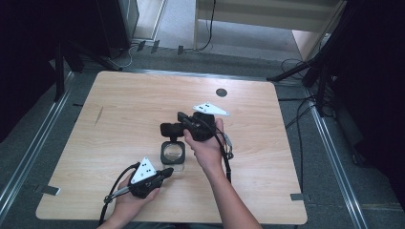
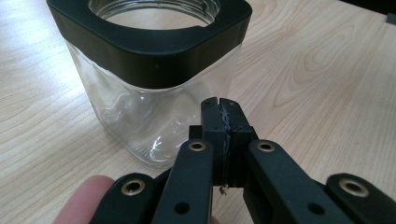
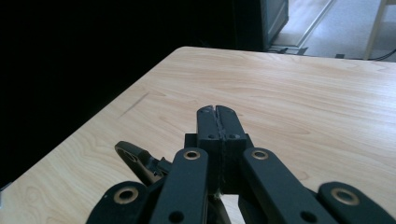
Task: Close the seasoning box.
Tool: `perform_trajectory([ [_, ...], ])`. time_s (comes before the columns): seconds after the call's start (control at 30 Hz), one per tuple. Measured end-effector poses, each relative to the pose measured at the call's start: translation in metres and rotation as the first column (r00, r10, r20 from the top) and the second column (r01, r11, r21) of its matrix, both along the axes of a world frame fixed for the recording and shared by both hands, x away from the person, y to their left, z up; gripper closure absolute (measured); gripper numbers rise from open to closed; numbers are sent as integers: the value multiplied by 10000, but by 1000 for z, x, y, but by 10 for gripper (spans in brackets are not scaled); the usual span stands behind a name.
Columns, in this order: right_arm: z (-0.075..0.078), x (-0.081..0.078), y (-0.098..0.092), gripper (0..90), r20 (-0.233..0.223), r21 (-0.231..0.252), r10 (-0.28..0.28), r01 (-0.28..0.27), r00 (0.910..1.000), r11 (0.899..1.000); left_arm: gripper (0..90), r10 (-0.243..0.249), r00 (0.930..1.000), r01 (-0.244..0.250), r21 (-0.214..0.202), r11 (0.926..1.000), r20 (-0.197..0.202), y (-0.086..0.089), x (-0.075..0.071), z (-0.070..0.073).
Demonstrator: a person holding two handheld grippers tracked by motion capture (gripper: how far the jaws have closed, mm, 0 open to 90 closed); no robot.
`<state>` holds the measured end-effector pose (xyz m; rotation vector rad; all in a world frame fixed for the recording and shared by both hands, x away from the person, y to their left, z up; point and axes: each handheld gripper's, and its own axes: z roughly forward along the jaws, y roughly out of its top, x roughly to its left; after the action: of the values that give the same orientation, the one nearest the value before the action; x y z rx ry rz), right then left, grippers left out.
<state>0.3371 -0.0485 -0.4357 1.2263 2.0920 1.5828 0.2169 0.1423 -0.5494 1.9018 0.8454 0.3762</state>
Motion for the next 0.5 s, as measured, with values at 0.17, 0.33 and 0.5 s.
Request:
perform_trajectory([
  [0.17,-2,-15,-4,900,108,137,142,-143,9998,9998,900,-69,9999,67,-256,9996,-81,2,2,0],
  [0.33,-10,-42,-6,900,571,-504,638,-609,9963,9969,900,-4,9997,-10,-565,9984,-238,5,4,0],
  [0.5,-32,-68,-8,900,349,-1264,959,-908,9948,9878,900,106,9994,-126,-614,9980,-334,6,5,-1],
])
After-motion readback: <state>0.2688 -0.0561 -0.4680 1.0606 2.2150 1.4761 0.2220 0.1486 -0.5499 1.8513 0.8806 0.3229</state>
